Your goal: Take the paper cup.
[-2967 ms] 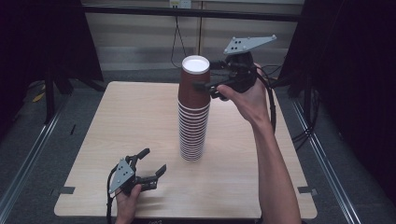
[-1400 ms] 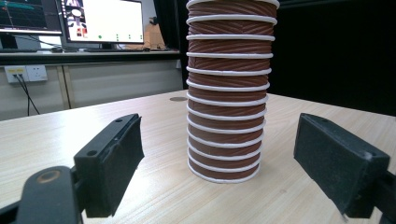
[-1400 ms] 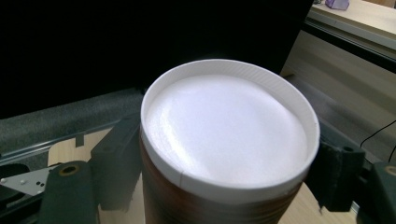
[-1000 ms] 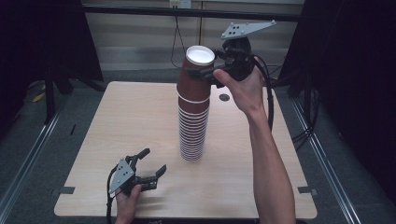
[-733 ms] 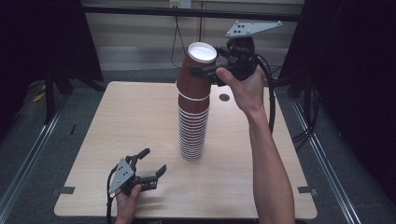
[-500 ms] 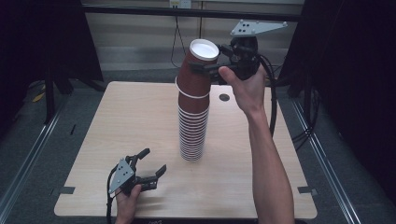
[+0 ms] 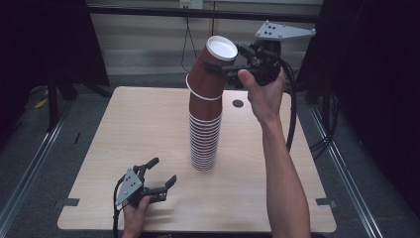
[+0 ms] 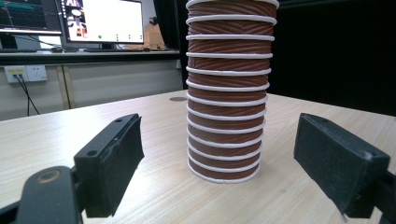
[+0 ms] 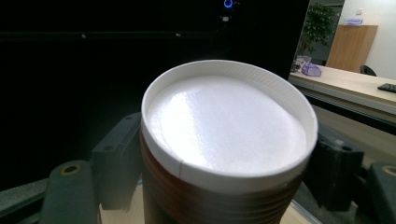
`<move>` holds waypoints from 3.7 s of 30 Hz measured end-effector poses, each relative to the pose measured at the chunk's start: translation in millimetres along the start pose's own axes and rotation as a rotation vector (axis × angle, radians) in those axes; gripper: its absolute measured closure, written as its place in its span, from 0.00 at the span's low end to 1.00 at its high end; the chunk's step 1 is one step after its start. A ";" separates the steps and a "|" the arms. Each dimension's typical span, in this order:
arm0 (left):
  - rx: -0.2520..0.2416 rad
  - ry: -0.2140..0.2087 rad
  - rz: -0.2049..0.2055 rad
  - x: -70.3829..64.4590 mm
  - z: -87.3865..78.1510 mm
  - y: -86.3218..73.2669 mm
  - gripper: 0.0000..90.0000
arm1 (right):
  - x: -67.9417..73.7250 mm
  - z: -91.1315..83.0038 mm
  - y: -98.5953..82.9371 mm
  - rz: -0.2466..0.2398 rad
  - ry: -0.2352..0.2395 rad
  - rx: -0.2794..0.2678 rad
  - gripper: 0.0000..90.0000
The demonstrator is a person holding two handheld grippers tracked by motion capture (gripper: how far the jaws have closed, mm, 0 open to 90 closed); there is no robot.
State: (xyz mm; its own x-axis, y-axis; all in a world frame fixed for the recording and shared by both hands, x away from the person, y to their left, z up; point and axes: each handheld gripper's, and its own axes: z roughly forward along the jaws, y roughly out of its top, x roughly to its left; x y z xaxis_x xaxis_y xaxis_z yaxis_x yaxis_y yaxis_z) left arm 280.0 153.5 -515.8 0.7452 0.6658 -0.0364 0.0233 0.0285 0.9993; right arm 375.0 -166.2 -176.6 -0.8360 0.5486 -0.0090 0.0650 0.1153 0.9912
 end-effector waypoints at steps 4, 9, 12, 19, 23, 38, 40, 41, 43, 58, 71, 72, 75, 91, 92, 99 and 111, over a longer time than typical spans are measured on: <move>0.000 0.000 0.000 0.0 0.0 0.0 0.17 | -0.4 -2.8 0.7 0.005 -0.001 -0.026 0.26; 0.000 -0.001 0.000 0.1 0.0 0.0 0.17 | -0.6 -7.1 1.4 0.013 -0.006 -0.064 0.26; 0.000 0.000 0.000 0.0 0.0 0.0 0.17 | -0.7 -9.3 1.7 0.016 -0.004 -0.082 0.26; 0.000 0.000 0.000 0.0 0.0 0.0 0.17 | 0.5 -12.8 2.5 0.013 -0.011 -0.112 0.26; -0.001 -0.001 0.000 0.0 0.0 0.0 0.17 | -0.1 -16.2 3.0 0.018 -0.016 -0.121 0.26; 0.000 0.000 0.000 0.0 0.0 0.0 0.17 | -2.0 -46.9 -0.8 0.026 -0.041 -0.175 0.26; 0.000 0.000 0.000 0.0 0.0 0.0 0.17 | 0.0 -52.9 -2.1 0.014 -0.054 -0.184 0.26; 0.000 0.001 0.000 0.0 0.0 0.0 0.17 | 0.4 -55.2 -2.3 0.012 -0.053 -0.175 0.26; 0.003 -0.001 0.003 0.2 -0.1 0.0 0.17 | 0.3 -60.2 -3.3 0.010 -0.060 -0.161 0.26; 0.007 -0.005 0.023 1.7 0.5 0.6 0.17 | -3.6 -88.3 -26.3 0.033 -0.113 -0.155 0.26; 0.030 -0.002 -0.025 1.9 2.3 1.3 0.17 | -2.8 -102.1 -50.2 0.056 -0.146 -0.111 0.26; 0.032 -0.007 -0.032 1.8 2.9 2.0 0.17 | -2.9 -102.8 -53.5 0.059 -0.149 -0.105 0.26; 0.048 -0.019 -0.014 0.4 5.0 5.8 0.17 | -2.7 -102.8 -65.8 0.072 -0.157 -0.091 0.26; 0.121 -0.118 0.039 -5.9 21.5 32.8 0.18 | 6.2 -104.1 -118.5 0.131 -0.159 -0.036 0.26; 0.118 -0.124 0.030 -6.8 22.8 33.6 0.18 | 6.1 -104.1 -121.0 0.131 -0.156 -0.040 0.26; 0.124 -0.174 0.023 -10.2 27.9 41.2 0.19 | 11.8 -101.2 -144.3 0.164 -0.137 -0.016 0.26; 0.090 -0.247 0.015 -18.0 40.5 61.6 0.17 | 22.4 -84.2 -174.1 0.188 -0.088 0.036 0.26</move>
State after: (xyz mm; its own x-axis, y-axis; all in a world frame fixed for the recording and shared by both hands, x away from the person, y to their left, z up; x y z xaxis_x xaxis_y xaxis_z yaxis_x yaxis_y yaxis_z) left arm 294.9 113.1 -453.3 0.8856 0.4634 -0.0304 0.0621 -0.0534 0.9966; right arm 299.0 -243.7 -338.3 -0.7565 0.6335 0.1623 0.2357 0.0326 0.9713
